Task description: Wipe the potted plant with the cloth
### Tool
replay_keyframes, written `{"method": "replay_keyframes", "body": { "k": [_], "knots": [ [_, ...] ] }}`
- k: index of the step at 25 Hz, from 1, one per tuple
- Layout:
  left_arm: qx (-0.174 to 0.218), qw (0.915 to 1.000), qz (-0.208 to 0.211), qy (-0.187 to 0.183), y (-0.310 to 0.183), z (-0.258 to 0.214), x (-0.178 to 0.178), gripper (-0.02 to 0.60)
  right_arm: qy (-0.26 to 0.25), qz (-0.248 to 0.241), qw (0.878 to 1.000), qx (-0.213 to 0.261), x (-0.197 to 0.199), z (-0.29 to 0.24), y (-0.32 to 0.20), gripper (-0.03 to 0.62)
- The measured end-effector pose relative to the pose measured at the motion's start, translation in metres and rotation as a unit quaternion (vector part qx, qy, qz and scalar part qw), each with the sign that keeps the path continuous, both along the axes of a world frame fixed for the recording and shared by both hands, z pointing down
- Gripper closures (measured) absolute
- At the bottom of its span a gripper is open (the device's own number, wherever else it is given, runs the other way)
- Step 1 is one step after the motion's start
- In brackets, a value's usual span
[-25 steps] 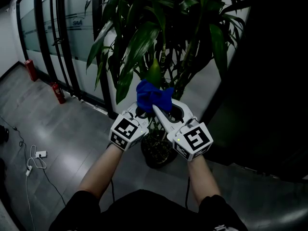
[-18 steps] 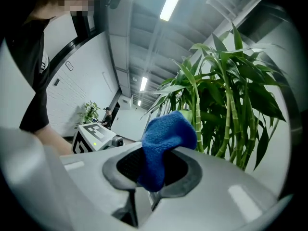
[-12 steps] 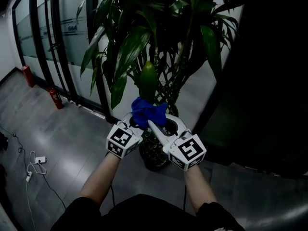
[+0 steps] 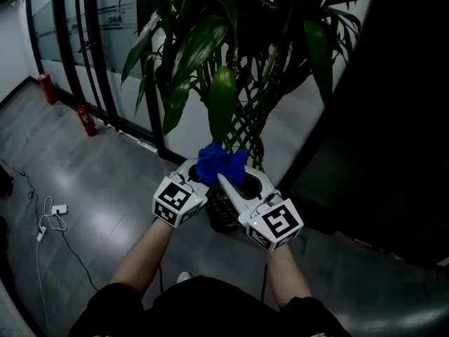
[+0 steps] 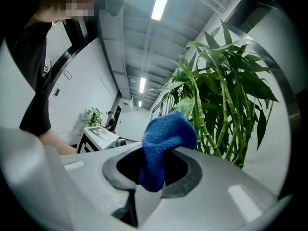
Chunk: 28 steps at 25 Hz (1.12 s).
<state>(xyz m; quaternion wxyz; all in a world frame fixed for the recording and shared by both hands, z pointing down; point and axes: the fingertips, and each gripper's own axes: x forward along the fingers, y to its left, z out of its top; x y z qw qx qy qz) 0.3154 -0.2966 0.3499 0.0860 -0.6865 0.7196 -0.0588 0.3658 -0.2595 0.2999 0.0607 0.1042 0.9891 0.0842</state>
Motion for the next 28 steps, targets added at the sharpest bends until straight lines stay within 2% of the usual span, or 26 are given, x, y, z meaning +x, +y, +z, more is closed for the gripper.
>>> {"method": "replay_keyframes", "body": {
  "k": [5, 9, 13, 19, 24, 28],
  "knots": [
    [-0.006, 0.9996, -0.022, 0.018, 0.02, 0.016, 0.015, 0.575, 0.014, -0.021, 1.0, -0.011, 0.013, 0.017, 0.013, 0.508],
    [-0.016, 0.9978, -0.056, 0.031, 0.046, 0.033, 0.019, 0.575, 0.011, -0.049, 0.998, -0.028, 0.02, 0.027, 0.03, 0.508],
    [-0.03, 0.9943, -0.094, 0.039, 0.077, 0.047, 0.015, 0.575, -0.019, -0.071, 0.996, -0.052, 0.021, 0.023, 0.045, 0.508],
    [-0.035, 0.9889, -0.135, 0.052, 0.123, 0.061, -0.013, 0.575, -0.062, -0.065, 0.991, -0.094, 0.018, 0.018, 0.056, 0.508],
    [-0.028, 0.9923, -0.113, 0.041, 0.131, 0.058, -0.049, 0.574, -0.086, -0.041, 0.992, -0.078, 0.005, 0.011, 0.072, 0.508],
    [-0.028, 0.9953, -0.081, 0.045, 0.13, 0.056, -0.099, 0.575, -0.114, -0.03, 0.991, -0.056, -0.032, 0.003, 0.097, 0.508]
  ]
}}
